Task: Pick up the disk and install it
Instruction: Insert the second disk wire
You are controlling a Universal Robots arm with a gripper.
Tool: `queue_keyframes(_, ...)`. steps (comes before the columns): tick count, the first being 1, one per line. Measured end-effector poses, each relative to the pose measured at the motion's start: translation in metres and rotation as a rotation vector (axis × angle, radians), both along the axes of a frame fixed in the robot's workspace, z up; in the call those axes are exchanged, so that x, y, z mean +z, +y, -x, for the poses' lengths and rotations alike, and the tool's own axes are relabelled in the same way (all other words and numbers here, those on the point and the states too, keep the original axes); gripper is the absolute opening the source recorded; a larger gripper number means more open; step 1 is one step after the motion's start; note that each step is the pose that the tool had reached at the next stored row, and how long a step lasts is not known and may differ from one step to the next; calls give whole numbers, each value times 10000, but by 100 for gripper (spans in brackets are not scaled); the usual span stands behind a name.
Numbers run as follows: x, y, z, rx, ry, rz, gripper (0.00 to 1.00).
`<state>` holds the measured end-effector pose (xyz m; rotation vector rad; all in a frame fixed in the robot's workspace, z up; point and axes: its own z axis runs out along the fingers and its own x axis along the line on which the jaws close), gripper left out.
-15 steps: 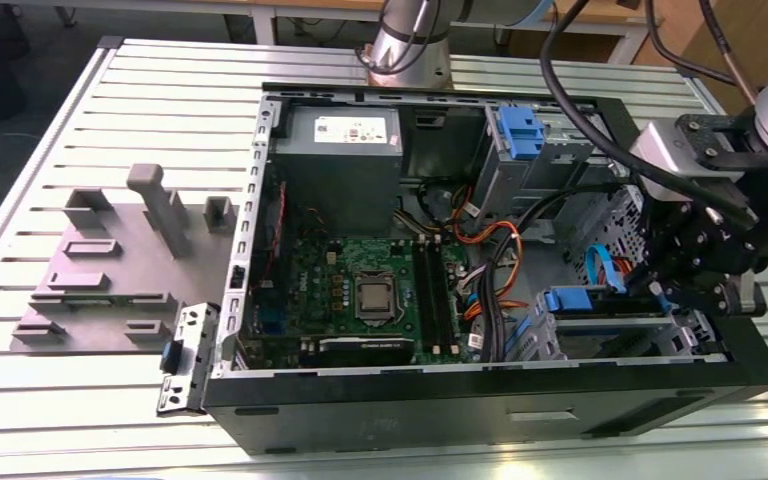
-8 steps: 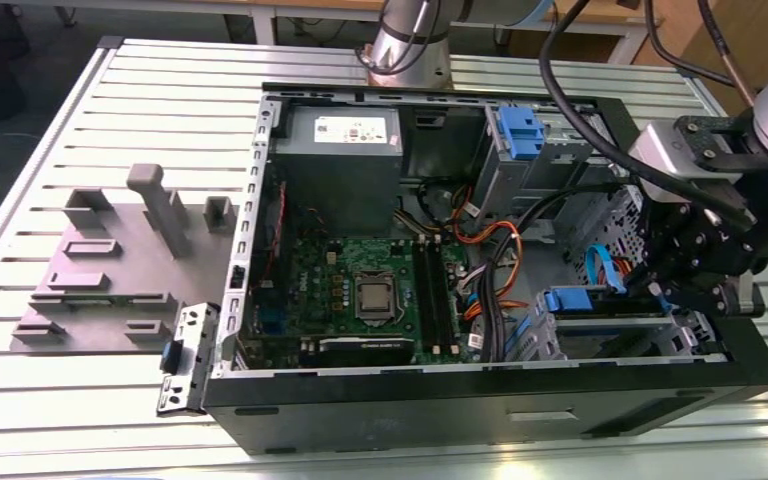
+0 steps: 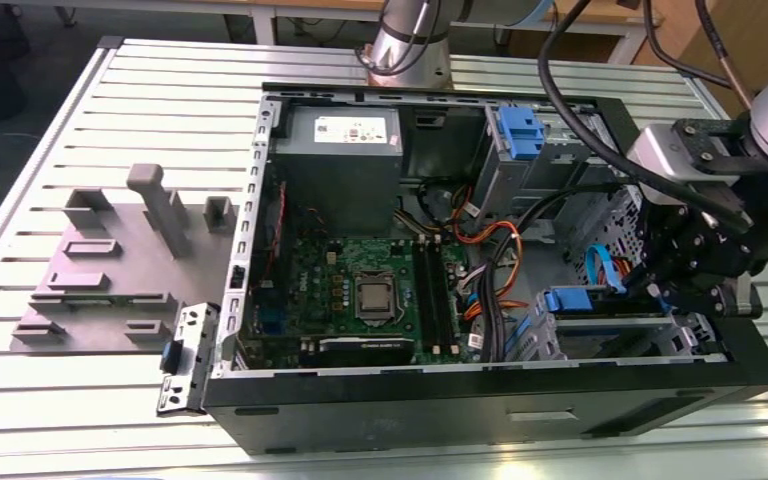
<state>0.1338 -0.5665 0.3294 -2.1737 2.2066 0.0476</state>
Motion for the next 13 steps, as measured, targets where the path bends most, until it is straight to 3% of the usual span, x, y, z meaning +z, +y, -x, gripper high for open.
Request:
queue_keyframes(9,-12,0,0,0,0,-3,16)
queue_keyframes(12,-12,0,0,0,0,-2,24)
queue_keyframes(13,-12,0,0,0,0,-1,30)
